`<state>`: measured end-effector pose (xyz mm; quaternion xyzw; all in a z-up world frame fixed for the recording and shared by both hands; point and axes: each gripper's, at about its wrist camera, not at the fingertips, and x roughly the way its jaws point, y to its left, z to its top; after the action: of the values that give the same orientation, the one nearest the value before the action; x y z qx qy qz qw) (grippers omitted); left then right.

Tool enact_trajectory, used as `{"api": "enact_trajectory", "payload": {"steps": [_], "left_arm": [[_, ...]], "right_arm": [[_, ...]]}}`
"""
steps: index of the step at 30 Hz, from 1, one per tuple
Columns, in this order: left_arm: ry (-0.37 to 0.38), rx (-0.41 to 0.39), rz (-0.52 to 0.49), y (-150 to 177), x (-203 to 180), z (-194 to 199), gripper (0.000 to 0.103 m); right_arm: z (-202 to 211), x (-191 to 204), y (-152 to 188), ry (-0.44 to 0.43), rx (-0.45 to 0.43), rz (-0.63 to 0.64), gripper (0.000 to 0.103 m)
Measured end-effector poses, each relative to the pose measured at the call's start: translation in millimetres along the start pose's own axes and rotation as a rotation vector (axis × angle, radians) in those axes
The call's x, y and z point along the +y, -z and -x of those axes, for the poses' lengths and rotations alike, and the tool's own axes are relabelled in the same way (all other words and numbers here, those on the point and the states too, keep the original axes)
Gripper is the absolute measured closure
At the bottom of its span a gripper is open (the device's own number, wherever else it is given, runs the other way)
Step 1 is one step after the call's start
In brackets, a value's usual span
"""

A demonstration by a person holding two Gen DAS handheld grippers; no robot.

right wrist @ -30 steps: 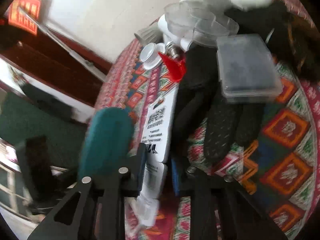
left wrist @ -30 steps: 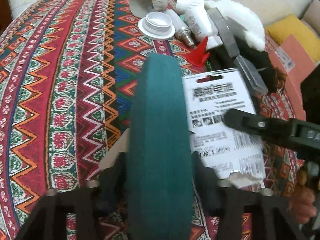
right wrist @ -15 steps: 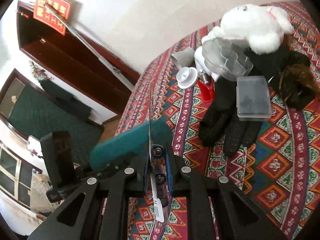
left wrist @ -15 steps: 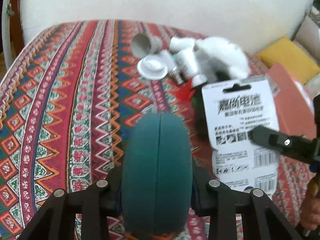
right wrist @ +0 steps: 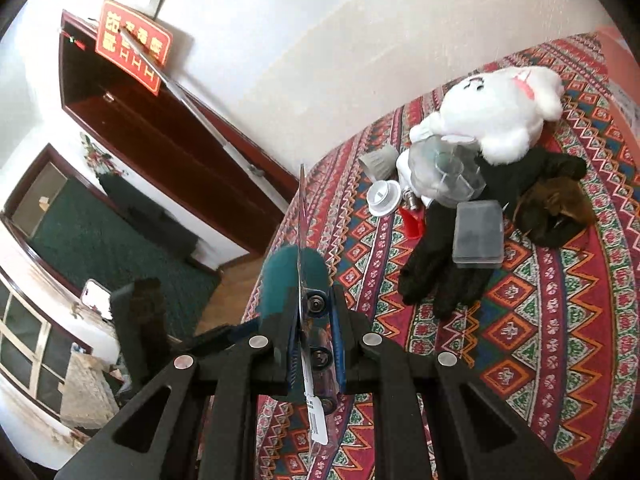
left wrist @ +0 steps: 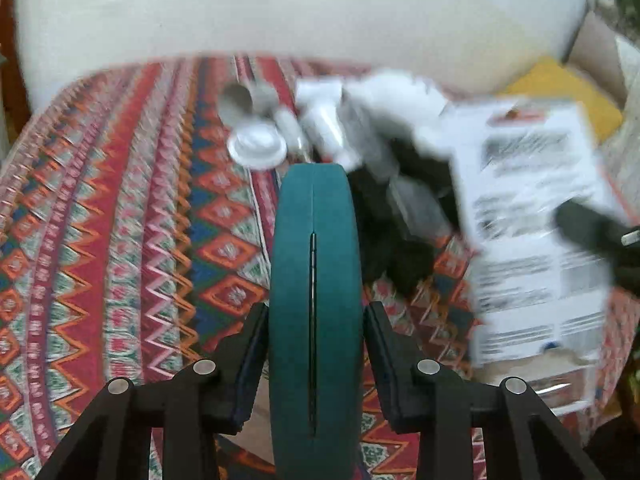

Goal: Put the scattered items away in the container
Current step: 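Carry teal case and battery card over the pink box and open both tools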

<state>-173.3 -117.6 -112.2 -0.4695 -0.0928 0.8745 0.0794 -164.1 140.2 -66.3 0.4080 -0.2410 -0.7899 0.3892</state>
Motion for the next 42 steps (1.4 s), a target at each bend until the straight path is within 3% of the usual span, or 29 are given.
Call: {"api": "enact_trajectory", "payload": {"steps": [5, 8, 14, 22, 27, 33, 39, 42], "left_arm": [[-0.063, 0.112, -0.050, 13.4, -12.2, -54.4, 0.061], [-0.088, 0.098, -0.082, 16.8, -18.6, -52.4, 0.062], [-0.070, 0.008, -0.073, 14.9, -31.4, -13.7, 0.062], [0.032, -0.169, -0.083, -3.7, -71.5, 65.5, 0.062], [0.105, -0.256, -0.128, -28.5, -111.2, 100.2, 0.062], [0.238, -0.278, -0.194, -64.8, -184.4, 101.2, 0.062], [0.327, -0.230, -0.299, -90.8, -279.0, 65.7, 0.062], [0.350, -0.192, -0.359, -92.5, -327.2, 44.6, 0.062]], "right_arm": [[3.7, -3.0, 2.5, 0.014, 0.016, -0.012, 0.088], [-2.7, -7.9, 3.9, 0.027, 0.027, -0.014, 0.088], [-3.0, -20.3, 5.4, 0.037, 0.035, -0.035, 0.088], [20.1, -10.0, 3.2, -0.004, -0.012, -0.015, 0.088], [67.8, 6.0, -10.6, -0.031, -0.141, 0.024, 0.088], [167.4, 6.1, -38.5, 0.011, -0.428, 0.023, 0.088], [269.4, -16.8, -48.9, 0.178, -0.720, -0.045, 0.088], [308.3, -30.7, -44.7, 0.310, -0.843, -0.068, 0.088]]}}
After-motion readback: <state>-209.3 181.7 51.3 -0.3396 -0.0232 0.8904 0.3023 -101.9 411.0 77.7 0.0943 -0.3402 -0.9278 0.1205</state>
